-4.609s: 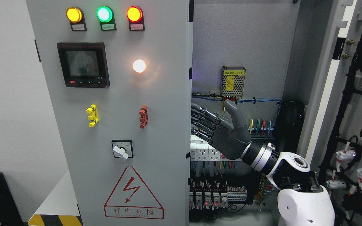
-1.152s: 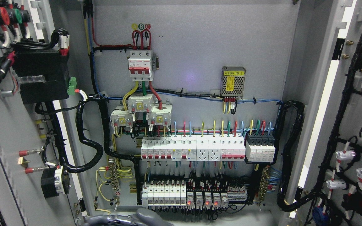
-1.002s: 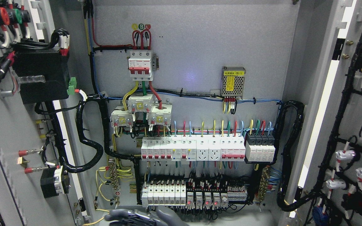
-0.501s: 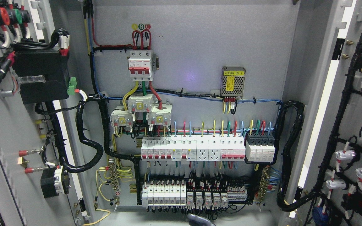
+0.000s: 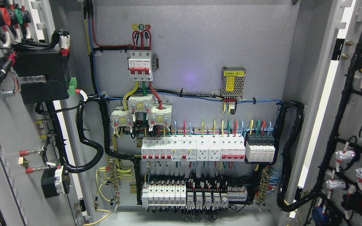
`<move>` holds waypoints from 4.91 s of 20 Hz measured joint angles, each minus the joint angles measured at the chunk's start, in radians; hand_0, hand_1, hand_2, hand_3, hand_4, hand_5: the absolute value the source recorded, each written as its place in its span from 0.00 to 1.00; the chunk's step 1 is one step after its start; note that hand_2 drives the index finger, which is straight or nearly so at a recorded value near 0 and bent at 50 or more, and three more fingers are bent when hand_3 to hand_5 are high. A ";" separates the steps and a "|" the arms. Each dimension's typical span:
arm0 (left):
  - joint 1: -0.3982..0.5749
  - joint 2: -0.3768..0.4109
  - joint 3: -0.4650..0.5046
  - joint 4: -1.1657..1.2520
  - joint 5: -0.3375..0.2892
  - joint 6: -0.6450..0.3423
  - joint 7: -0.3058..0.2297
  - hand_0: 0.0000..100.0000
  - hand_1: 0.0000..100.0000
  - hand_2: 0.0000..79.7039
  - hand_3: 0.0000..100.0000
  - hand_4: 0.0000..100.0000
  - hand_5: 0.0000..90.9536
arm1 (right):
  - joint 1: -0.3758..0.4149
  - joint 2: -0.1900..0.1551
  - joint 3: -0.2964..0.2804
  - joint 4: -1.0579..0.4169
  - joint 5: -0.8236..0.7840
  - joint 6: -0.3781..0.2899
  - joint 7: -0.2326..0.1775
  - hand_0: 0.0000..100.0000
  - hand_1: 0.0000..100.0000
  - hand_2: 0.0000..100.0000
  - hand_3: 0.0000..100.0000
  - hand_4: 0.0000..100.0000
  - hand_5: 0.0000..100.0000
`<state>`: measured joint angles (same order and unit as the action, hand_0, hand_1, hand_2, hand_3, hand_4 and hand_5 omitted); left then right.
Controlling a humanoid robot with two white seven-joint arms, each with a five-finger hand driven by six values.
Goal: Open door with both hands
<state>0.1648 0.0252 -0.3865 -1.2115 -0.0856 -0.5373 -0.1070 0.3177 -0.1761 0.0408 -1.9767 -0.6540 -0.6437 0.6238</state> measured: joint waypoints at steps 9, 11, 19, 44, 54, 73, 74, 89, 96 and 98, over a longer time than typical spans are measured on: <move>-0.031 0.021 0.007 -0.384 -0.046 -0.228 -0.004 0.00 0.00 0.00 0.00 0.00 0.00 | 0.005 -0.070 -0.090 -0.060 -0.153 0.002 -0.031 0.00 0.00 0.00 0.00 0.00 0.00; -0.031 0.013 0.047 -0.440 -0.046 -0.233 -0.007 0.00 0.00 0.00 0.00 0.00 0.00 | -0.003 -0.082 -0.107 -0.066 -0.169 0.005 -0.032 0.00 0.00 0.00 0.00 0.00 0.00; -0.001 -0.007 0.222 -0.588 -0.019 -0.235 0.008 0.00 0.00 0.00 0.00 0.00 0.00 | -0.015 -0.116 -0.171 -0.057 -0.248 0.009 -0.033 0.00 0.00 0.00 0.00 0.00 0.00; 0.064 0.037 0.666 -0.609 0.217 -0.235 0.009 0.00 0.00 0.00 0.00 0.00 0.00 | 0.044 -0.138 -0.423 0.113 -0.489 0.009 -0.034 0.00 0.00 0.00 0.00 0.00 0.00; -0.010 0.116 0.888 -0.480 0.251 -0.235 0.007 0.00 0.00 0.00 0.00 0.00 0.00 | 0.094 -0.137 -0.469 0.125 -0.505 0.007 -0.034 0.00 0.00 0.00 0.00 0.00 0.00; -0.172 0.272 0.999 -0.163 0.256 -0.236 0.012 0.00 0.00 0.00 0.00 0.00 0.00 | 0.192 -0.162 -0.156 0.044 -0.256 0.005 -0.021 0.00 0.00 0.00 0.00 0.00 0.00; -0.177 0.280 0.992 -0.149 0.258 -0.236 0.012 0.00 0.00 0.00 0.00 0.00 0.00 | 0.197 -0.163 -0.126 0.058 -0.231 0.005 -0.020 0.00 0.00 0.00 0.00 0.00 0.00; -0.040 0.310 0.533 -0.098 0.139 -0.236 0.040 0.00 0.00 0.00 0.00 0.00 0.00 | 0.214 -0.129 0.143 0.258 -0.121 -0.002 -0.020 0.00 0.00 0.00 0.00 0.00 0.00; -0.048 0.188 0.403 0.342 0.060 -0.236 0.022 0.00 0.00 0.00 0.00 0.00 0.00 | 0.201 -0.110 0.193 0.404 -0.113 0.005 -0.019 0.00 0.00 0.00 0.00 0.00 0.00; -0.088 0.151 0.398 0.531 0.052 -0.236 0.018 0.00 0.00 0.00 0.00 0.00 0.00 | 0.180 -0.095 0.206 0.504 -0.104 0.006 -0.023 0.00 0.00 0.00 0.00 0.00 0.00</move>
<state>0.0767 0.1759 0.0119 -0.6804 -0.0340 -0.7731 -0.0893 0.4982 -0.2713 0.2472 -1.4723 -0.7577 -0.6377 0.6005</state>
